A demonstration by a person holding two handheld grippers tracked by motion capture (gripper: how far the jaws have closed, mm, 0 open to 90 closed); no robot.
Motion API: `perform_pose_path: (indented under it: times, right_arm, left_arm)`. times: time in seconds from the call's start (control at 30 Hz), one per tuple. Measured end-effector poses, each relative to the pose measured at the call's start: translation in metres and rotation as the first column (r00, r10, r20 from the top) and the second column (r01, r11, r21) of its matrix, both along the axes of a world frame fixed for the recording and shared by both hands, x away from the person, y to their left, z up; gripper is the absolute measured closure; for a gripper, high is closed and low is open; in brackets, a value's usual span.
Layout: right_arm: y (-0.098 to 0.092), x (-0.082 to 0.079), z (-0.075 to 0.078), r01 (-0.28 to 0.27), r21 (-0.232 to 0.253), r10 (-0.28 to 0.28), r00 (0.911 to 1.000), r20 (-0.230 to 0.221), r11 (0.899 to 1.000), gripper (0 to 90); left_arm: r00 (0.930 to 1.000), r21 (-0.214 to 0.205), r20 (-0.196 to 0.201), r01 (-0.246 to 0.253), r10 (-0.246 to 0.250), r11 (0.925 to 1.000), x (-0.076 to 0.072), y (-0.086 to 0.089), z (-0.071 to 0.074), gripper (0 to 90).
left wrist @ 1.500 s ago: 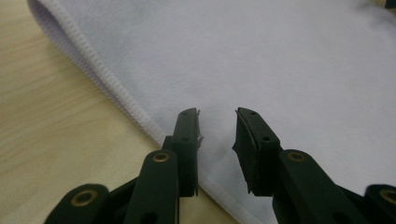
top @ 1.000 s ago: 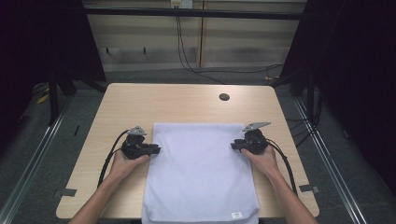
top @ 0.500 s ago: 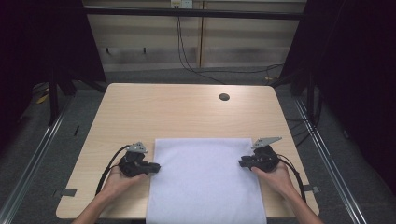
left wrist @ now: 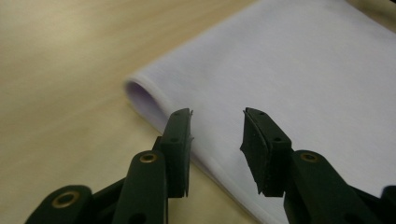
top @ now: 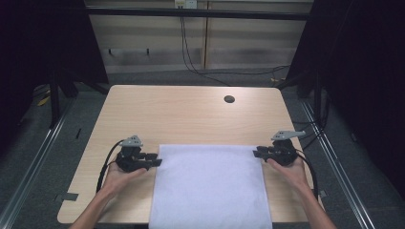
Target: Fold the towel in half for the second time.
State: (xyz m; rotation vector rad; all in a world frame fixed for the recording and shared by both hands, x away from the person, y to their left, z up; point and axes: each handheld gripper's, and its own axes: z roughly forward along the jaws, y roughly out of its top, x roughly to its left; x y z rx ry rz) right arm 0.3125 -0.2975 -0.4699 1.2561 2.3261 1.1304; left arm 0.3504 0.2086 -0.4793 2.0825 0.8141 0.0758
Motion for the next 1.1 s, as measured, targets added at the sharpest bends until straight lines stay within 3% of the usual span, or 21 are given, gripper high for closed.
perform_pose_path:
  times: [0.1,0.17,0.33,0.53,0.63,0.67,0.77,0.83,0.93,1.03,1.1]
  right_arm:
    - [-0.008,0.011,-0.001,0.032,0.011,-0.032,0.9995,0.001,0.999,67.9]
    - [-0.012,0.019,-0.007,0.036,0.011,-0.036,0.9993,-0.011,0.999,66.3]
    - [-0.015,0.032,-0.018,0.068,0.005,-0.067,0.9970,-0.039,0.998,60.0]
    - [-0.006,0.046,-0.023,0.038,0.050,-0.035,0.9975,-0.061,0.998,60.6]
    - [-0.004,0.045,-0.027,0.037,0.010,-0.036,0.9968,-0.072,0.999,61.0]
    - [-0.005,0.045,-0.028,0.034,0.025,-0.032,0.9962,-0.080,0.999,61.0]
    - [-0.005,0.043,-0.033,0.020,0.020,-0.018,0.9950,-0.098,1.000,61.1]
    - [-0.005,0.042,-0.033,0.024,0.018,-0.022,0.9946,-0.101,1.000,62.2]
    - [-0.005,0.042,-0.033,0.007,0.014,-0.005,0.9948,-0.102,1.000,73.5]
    - [-0.005,0.041,-0.032,-0.015,0.025,0.018,0.9937,-0.110,1.000,84.0]
    - [-0.004,0.042,-0.028,-0.017,0.028,0.020,0.9943,-0.104,0.999,85.6]
  left_arm:
    - [0.9983,0.010,0.021,-0.054,0.053,0.9985,0.014,0.003,0.001,60.8]
    - [0.9979,0.017,0.026,-0.060,0.060,0.9981,0.024,0.003,-0.001,59.5]
    - [0.9971,-0.009,-0.023,-0.073,0.072,0.9973,0.045,-0.002,-0.008,53.0]
    - [0.9987,0.013,-0.019,-0.046,0.047,0.9988,0.046,-0.015,-0.011,48.5]
    - [0.9981,0.022,-0.047,-0.039,0.040,0.9990,0.047,-0.016,-0.018,47.8]
    - [0.9979,0.037,-0.053,-0.034,0.036,0.9987,0.048,-0.016,-0.020,47.5]
    - [0.9972,0.026,-0.063,-0.038,0.039,0.9990,0.048,-0.016,-0.022,48.1]
    - [0.9977,0.038,-0.061,-0.026,0.029,0.9989,0.049,-0.016,-0.025,51.9]
    - [0.9980,0.036,-0.064,0.001,0.001,0.9993,0.048,-0.015,-0.025,70.1]
    - [0.9967,-0.007,-0.079,0.018,-0.019,0.9998,0.047,-0.012,-0.023,84.8]
    - [0.9963,-0.030,-0.085,0.011,-0.014,0.9995,0.047,-0.010,-0.019,86.3]
